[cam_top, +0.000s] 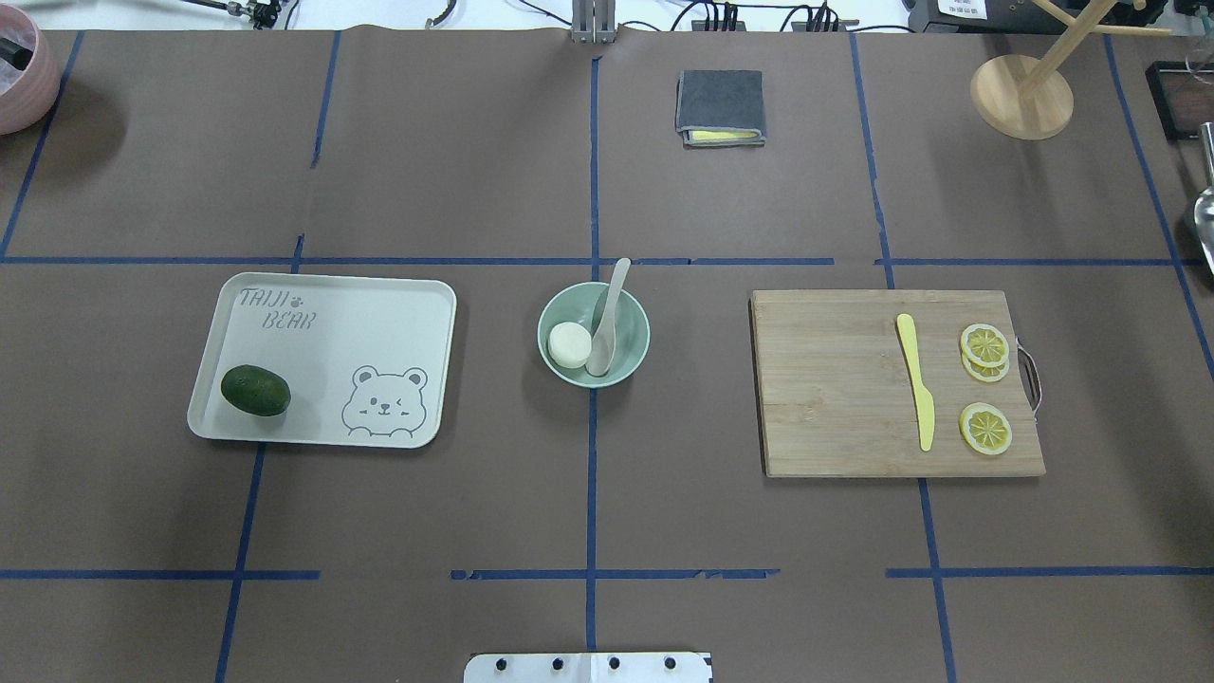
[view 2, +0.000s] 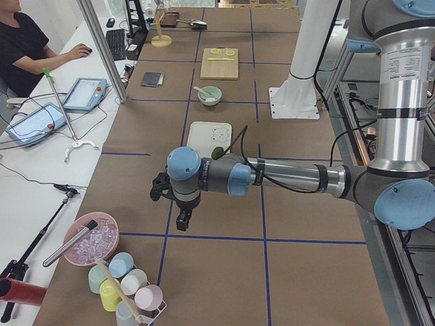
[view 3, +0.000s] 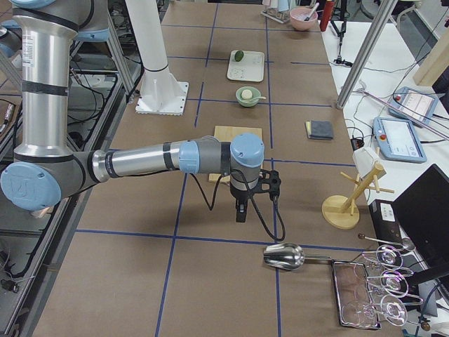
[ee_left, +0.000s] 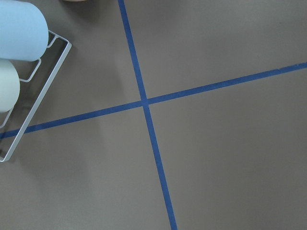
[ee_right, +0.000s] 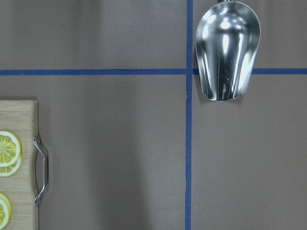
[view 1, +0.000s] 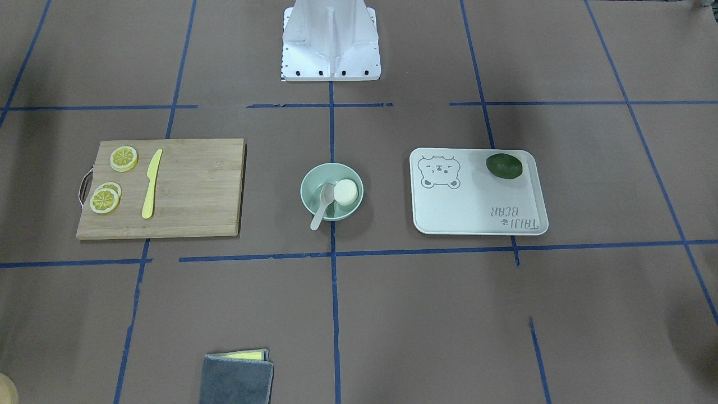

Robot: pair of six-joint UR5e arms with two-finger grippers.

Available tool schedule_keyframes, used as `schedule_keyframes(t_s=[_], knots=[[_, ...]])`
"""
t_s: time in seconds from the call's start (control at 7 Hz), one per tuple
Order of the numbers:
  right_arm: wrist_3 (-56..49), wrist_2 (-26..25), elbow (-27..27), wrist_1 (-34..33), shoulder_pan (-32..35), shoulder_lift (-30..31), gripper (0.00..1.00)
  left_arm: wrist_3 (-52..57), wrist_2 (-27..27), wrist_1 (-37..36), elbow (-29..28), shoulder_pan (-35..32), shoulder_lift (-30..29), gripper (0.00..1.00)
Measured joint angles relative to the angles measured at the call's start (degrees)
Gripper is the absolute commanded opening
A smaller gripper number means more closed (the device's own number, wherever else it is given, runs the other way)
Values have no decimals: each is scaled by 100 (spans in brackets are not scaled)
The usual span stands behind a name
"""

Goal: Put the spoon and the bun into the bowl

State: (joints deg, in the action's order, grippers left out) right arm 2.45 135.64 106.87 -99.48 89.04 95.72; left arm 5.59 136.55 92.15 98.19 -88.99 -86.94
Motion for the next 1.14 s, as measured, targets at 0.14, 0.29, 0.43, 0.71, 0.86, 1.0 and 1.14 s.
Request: schedule_keyframes(t_s=[0.14,0.29,0.43,0.71,0.86,1.0,1.14], knots=[[12,4,0,-1,-1,-13,100,-138,28,15,36,-3,37,100],[31,6,0,-1,-1,-24,100,-203,32,47,60,-3,67,100],[47,8,1,-1,-1,-28,100,-219,16,67,97,-4,97,100],[62,22,6,4,-1,-28,100,-227,16,92,198,4,156,100],[68,40,1,8,-4,-32,100,-219,7,141,219,8,140,100],[72,52,-4,11,-6,-50,100,-213,2,194,231,8,115,100],[77,61,-6,10,-8,-77,100,-205,3,207,278,-3,109,100]])
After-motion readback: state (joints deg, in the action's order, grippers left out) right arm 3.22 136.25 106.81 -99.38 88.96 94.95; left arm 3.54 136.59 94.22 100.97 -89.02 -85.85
